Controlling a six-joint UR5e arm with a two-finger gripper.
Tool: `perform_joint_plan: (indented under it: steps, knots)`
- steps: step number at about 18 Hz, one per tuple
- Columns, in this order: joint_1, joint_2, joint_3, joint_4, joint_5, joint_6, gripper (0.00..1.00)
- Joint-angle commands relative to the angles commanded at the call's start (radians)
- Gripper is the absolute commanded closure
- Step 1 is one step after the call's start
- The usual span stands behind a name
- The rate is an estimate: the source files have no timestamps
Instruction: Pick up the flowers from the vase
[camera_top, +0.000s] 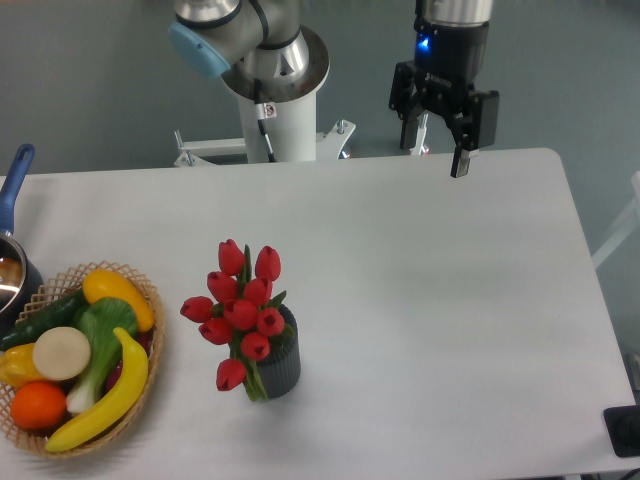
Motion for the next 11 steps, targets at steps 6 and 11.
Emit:
perform_joint_plan:
  steps: [6,11]
  knots:
    - [0.000,0.005,-0.006,0.003,0.003,0.000,0.00]
    - [-0.002,0.021,-0.057,0.020,-0.012,-0.011,0.00]
